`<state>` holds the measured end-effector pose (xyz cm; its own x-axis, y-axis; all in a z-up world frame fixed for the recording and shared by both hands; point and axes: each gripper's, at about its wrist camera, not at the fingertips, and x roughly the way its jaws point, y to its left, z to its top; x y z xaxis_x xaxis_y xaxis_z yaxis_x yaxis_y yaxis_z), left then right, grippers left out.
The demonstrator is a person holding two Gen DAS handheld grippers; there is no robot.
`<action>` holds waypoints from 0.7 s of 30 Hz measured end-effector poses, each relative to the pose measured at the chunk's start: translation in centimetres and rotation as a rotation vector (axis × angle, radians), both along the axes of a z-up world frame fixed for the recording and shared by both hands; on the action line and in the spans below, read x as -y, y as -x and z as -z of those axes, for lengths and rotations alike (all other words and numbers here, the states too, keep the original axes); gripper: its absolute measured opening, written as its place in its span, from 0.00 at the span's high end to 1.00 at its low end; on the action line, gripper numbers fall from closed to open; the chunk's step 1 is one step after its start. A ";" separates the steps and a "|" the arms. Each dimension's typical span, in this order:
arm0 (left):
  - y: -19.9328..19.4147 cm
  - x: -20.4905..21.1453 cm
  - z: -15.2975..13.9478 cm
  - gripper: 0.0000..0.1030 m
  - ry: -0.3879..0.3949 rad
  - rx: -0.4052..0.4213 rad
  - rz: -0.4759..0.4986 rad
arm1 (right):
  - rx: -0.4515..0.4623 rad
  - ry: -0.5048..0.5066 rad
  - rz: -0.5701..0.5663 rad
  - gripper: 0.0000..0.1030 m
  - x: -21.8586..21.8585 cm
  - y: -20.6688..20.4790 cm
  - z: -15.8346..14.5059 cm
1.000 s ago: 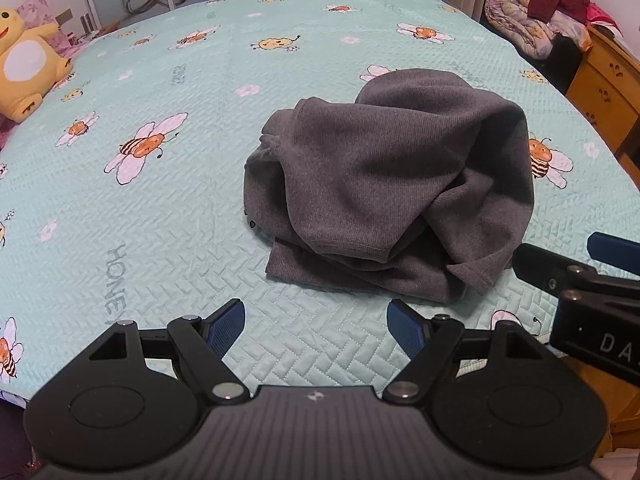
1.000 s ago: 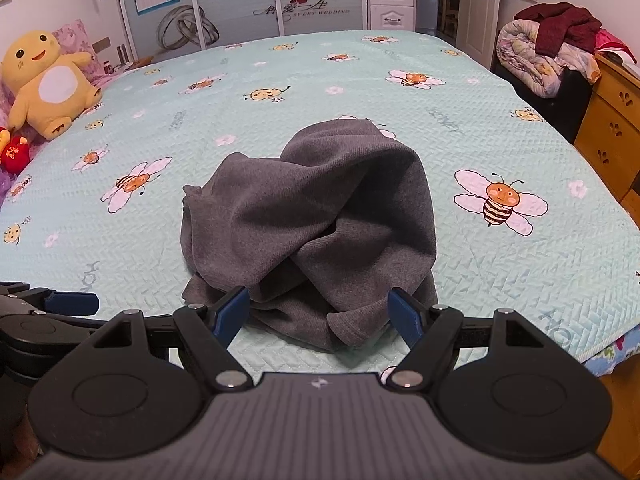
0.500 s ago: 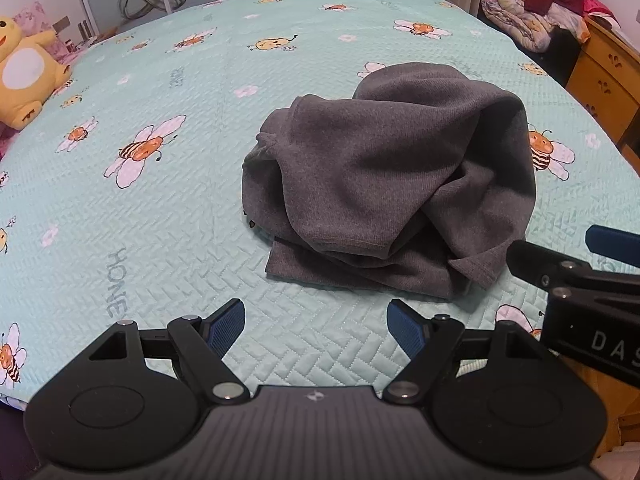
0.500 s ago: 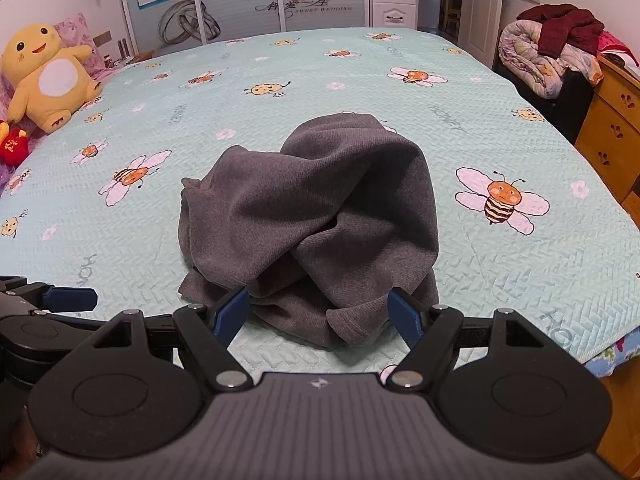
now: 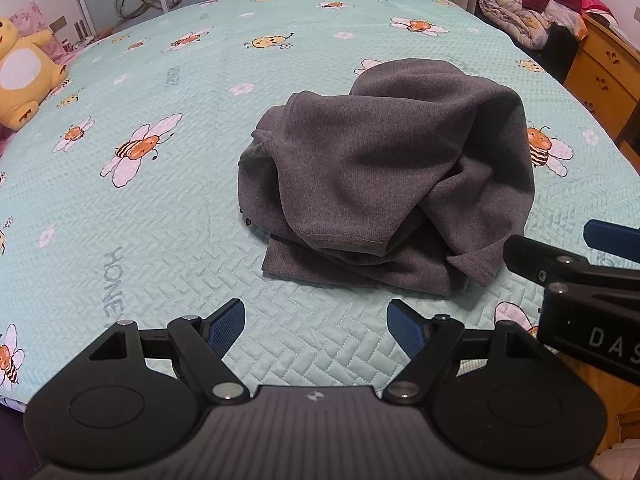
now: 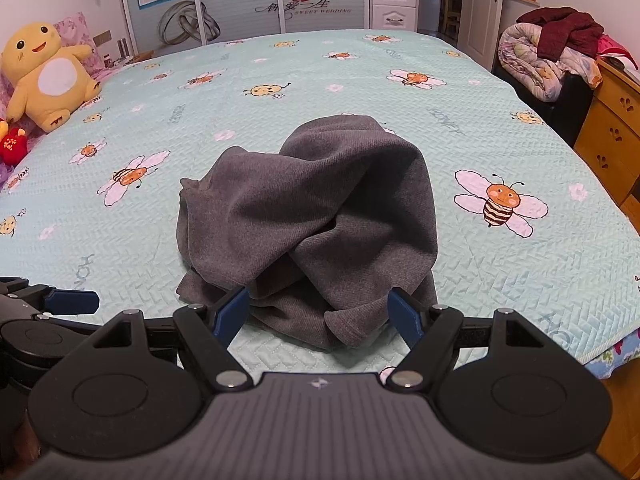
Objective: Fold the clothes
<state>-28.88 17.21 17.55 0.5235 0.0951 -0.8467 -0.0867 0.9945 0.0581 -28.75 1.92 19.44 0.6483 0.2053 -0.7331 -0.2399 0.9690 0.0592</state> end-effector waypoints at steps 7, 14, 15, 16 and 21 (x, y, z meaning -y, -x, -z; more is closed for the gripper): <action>-0.3 -0.3 0.4 0.21 0.000 -0.004 -0.006 | -0.006 0.003 -0.002 0.26 -0.2 -0.3 0.4; -0.6 -0.7 1.0 0.21 0.003 -0.014 -0.015 | 0.005 0.023 -0.003 0.26 -0.7 -0.6 0.8; -0.7 -0.7 1.0 0.21 0.004 -0.016 -0.015 | 0.002 0.024 -0.004 0.26 -0.7 -0.7 0.8; -0.7 -0.7 1.1 0.21 0.003 -0.017 -0.015 | 0.000 0.025 -0.004 0.26 -0.7 -0.7 0.9; -0.9 -0.9 1.6 0.21 -0.002 -0.022 -0.019 | -0.008 0.030 -0.007 0.26 -0.9 -1.0 1.4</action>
